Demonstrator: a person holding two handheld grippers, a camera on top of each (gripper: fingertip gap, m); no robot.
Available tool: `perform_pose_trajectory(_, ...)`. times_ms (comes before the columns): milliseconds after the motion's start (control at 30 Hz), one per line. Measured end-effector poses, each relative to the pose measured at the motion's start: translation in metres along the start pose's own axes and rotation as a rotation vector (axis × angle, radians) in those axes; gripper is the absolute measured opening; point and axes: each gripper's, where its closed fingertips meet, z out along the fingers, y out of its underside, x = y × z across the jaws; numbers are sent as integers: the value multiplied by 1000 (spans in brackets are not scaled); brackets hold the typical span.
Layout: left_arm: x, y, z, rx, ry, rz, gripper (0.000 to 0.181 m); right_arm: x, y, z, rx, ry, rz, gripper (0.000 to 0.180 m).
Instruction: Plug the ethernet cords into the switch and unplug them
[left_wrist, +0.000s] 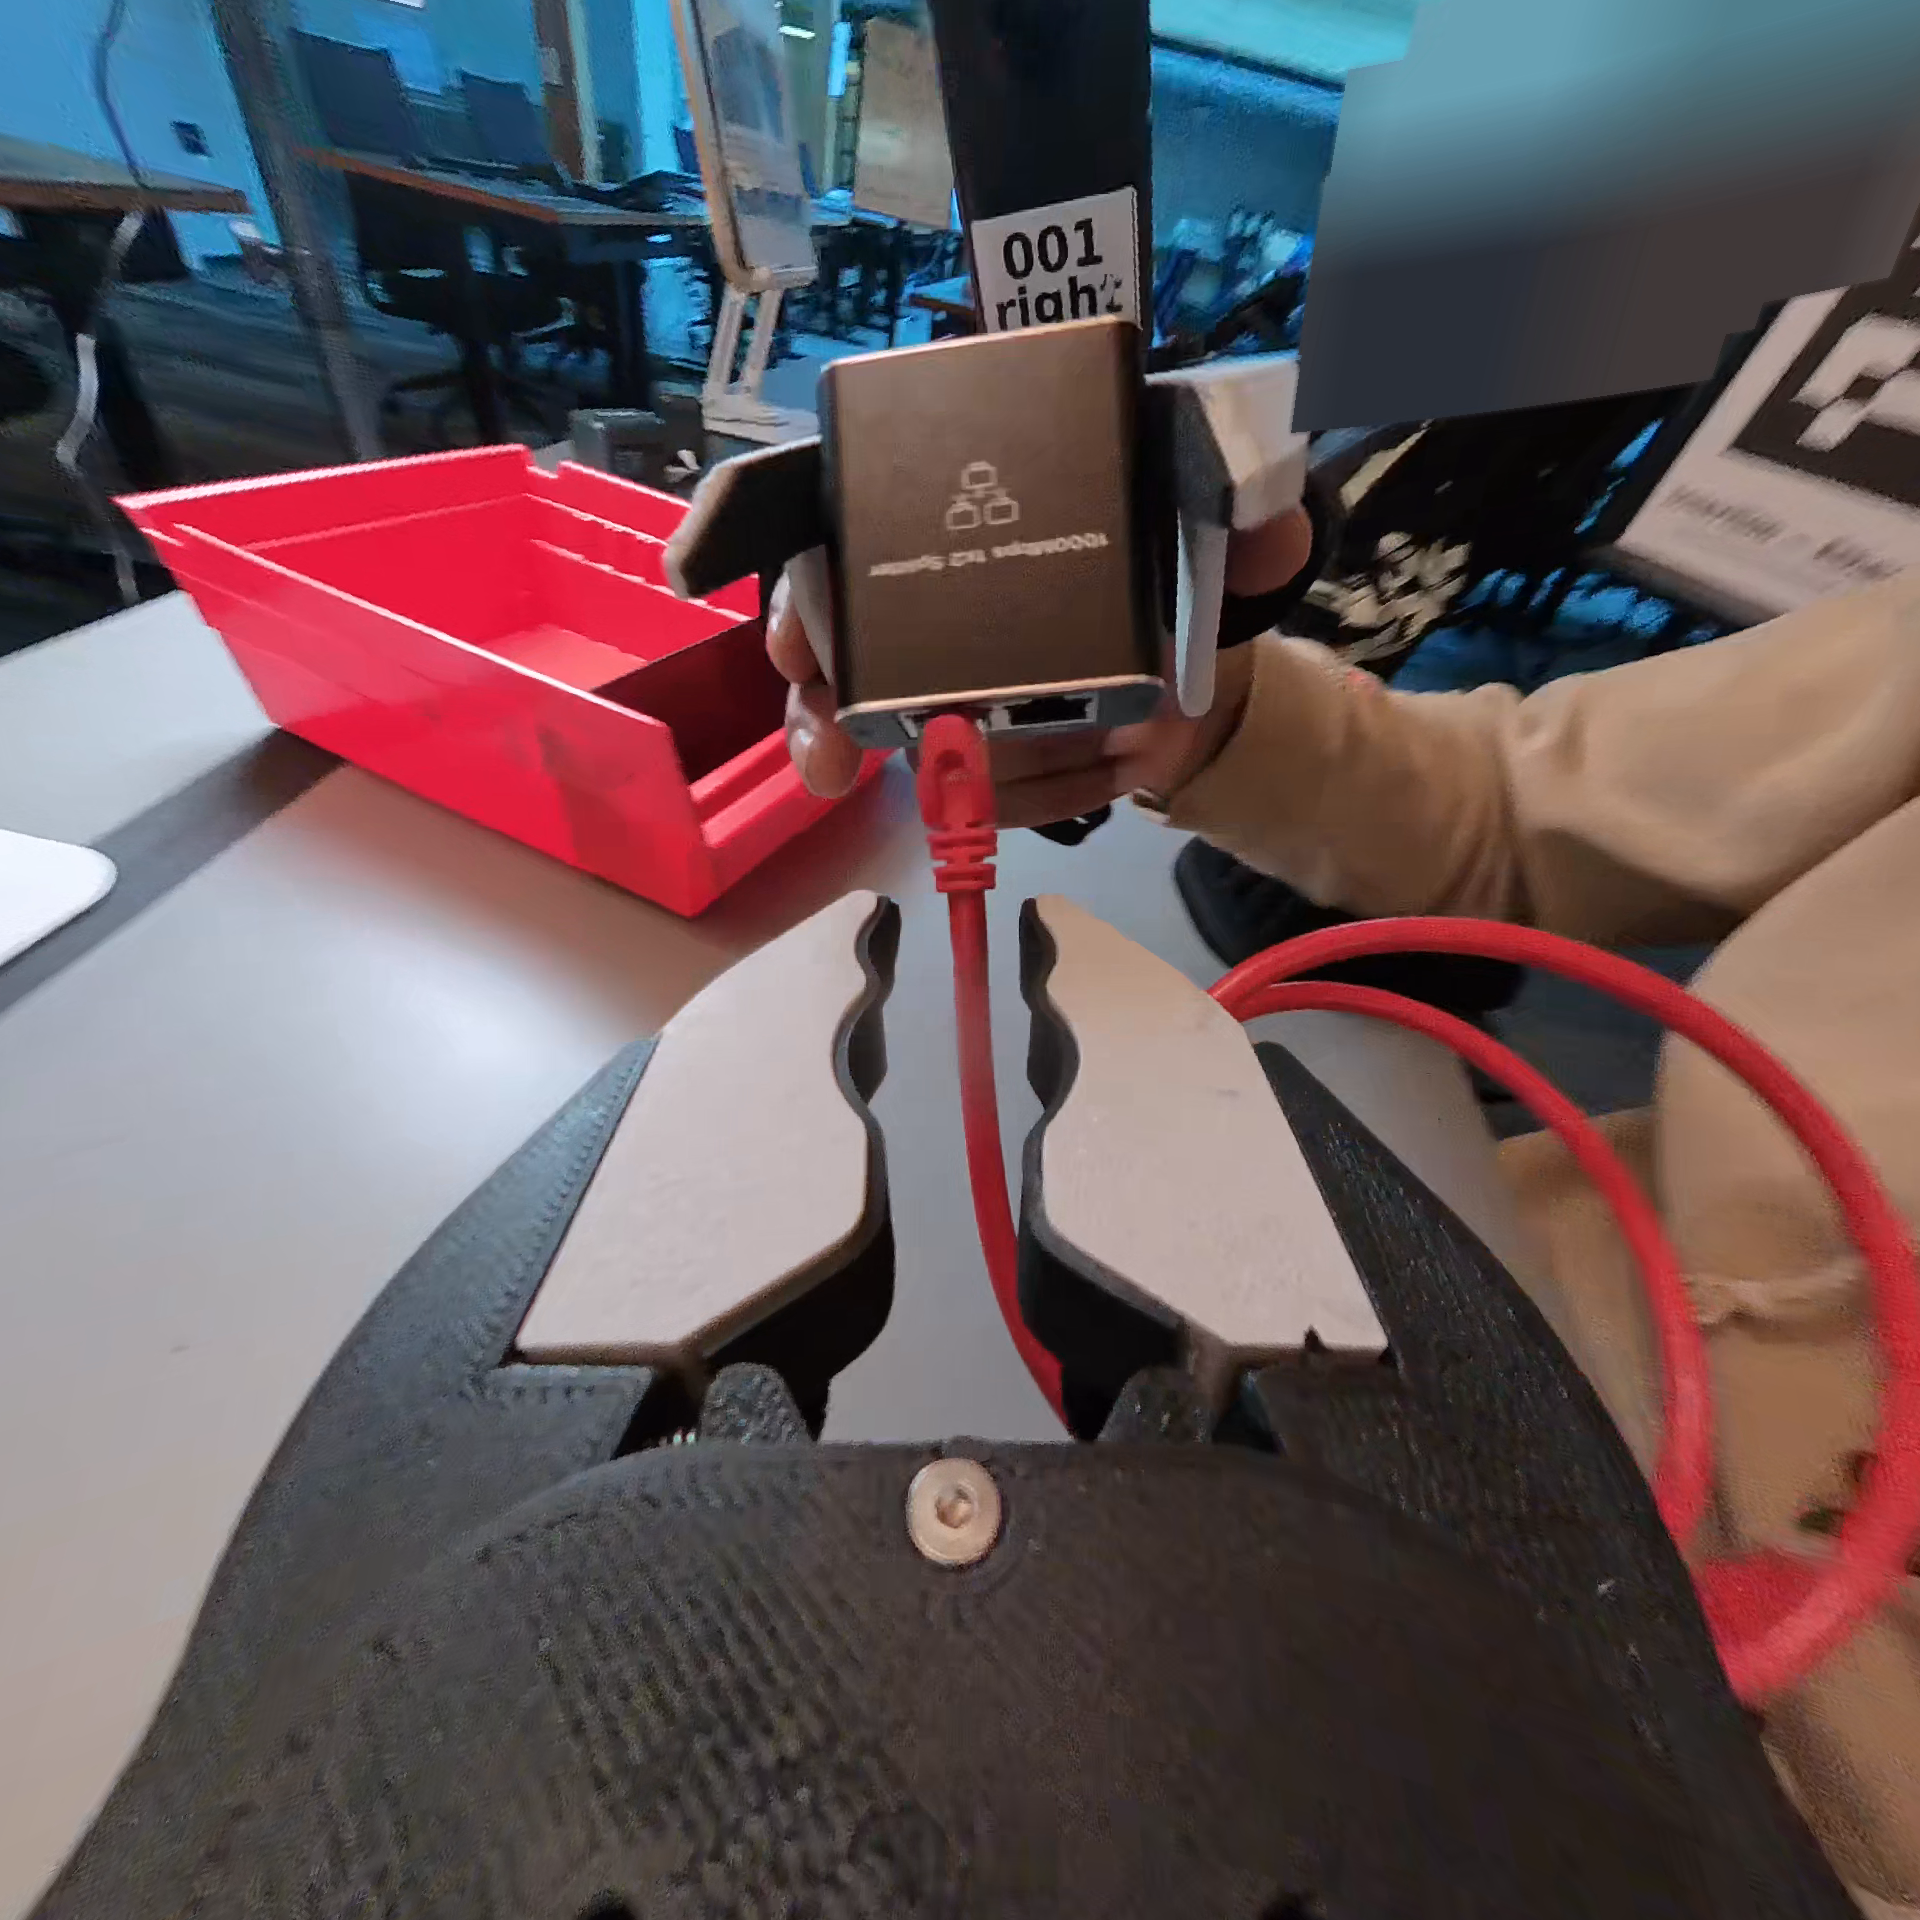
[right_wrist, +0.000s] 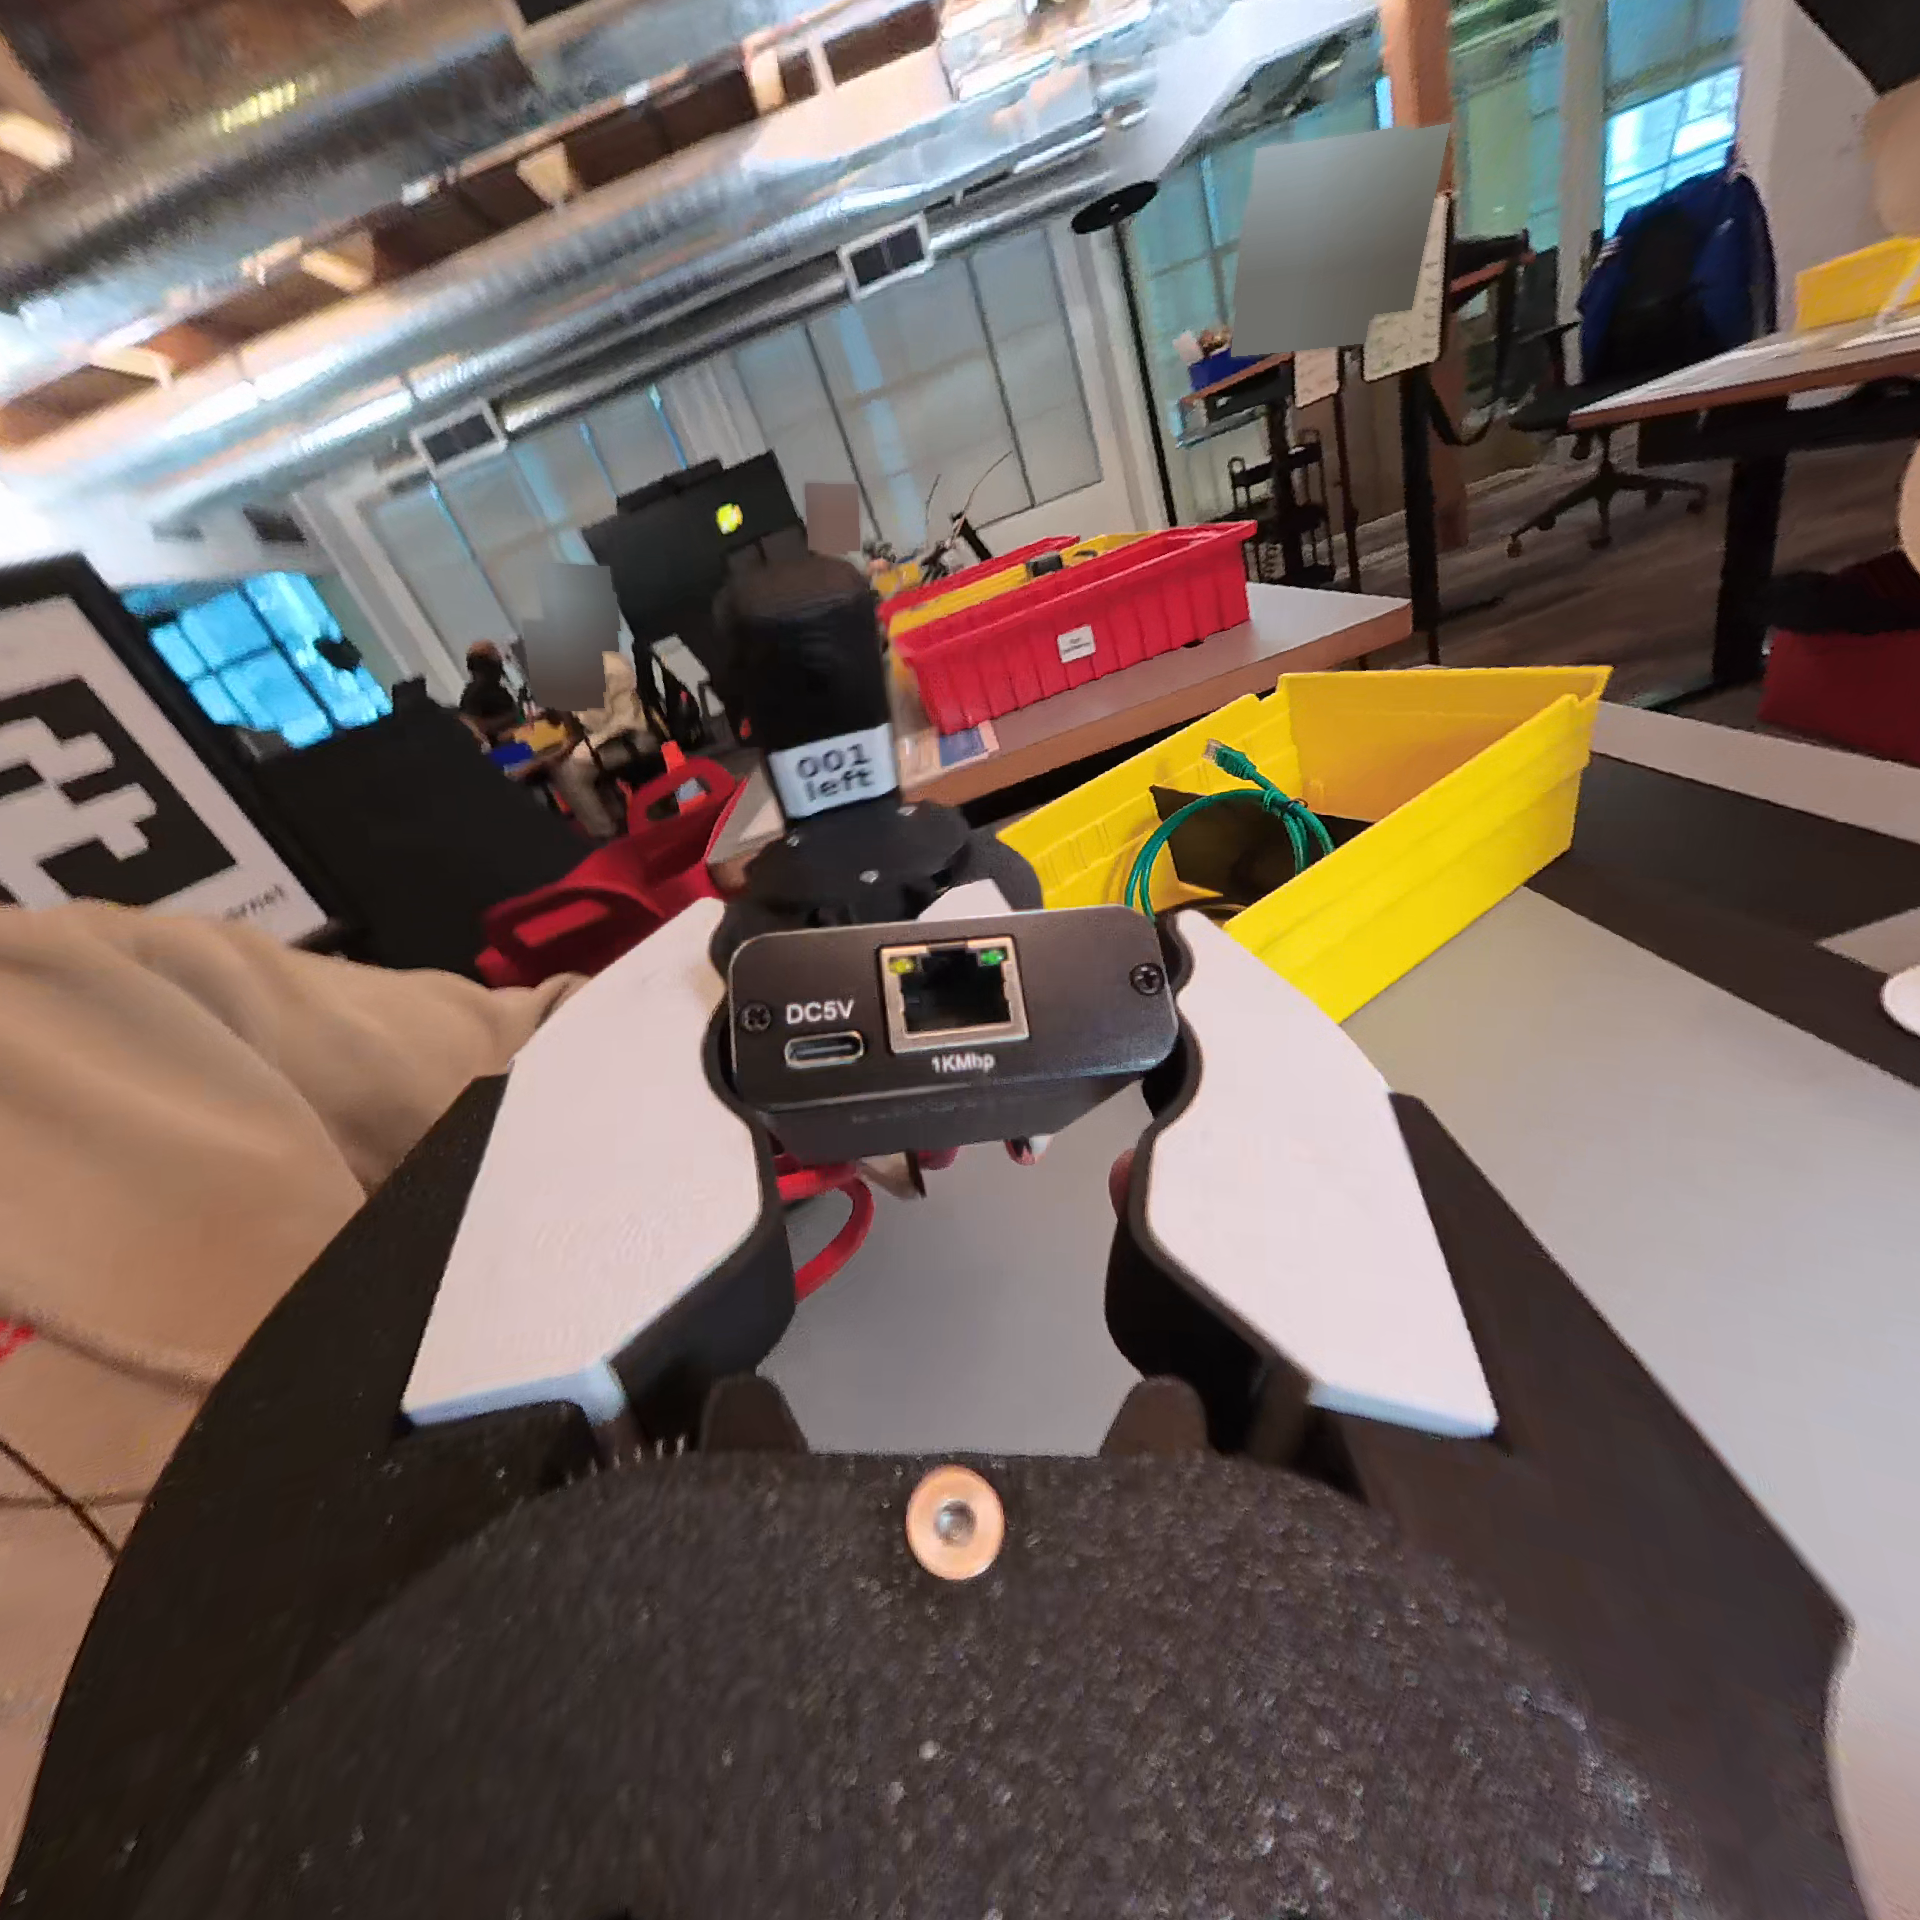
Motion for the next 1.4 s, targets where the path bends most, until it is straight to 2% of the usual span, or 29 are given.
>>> perform_pose_trajectory(200,-11,5,0,-92,-189,216,12,9,6,7,22,48,79,75)
perform_pose_trajectory(300,-6,1,-4,-84,-109,121,11,0,8,6,-48,4,-6,75)
perform_pose_trajectory(533,-9,5,-26,-147,29,-97,10,7,27,-20,-427,217,-788,76)
perform_pose_trajectory(600,-13,11,-30,-176,36,-129,10,14,30,-20,-470,279,-972,72)
perform_pose_trajectory(733,-9,23,-31,-225,101,-157,10,20,50,-13,-541,270,-1133,68)
perform_pose_trajectory(833,-10,35,-28,-286,98,-148,11,20,58,-7,-546,260,-1198,60)
perform_pose_trajectory(1000,-13,43,-23,-298,93,-187,10,30,77,-6,-650,283,-1329,33)
perform_pose_trajectory(1233,-23,42,-24,-261,59,-185,11,40,78,-4,-668,349,-1365,29)
perform_pose_trajectory(1400,-44,17,-35,-138,-97,-60,18,45,74,-9,-681,372,-1343,28)
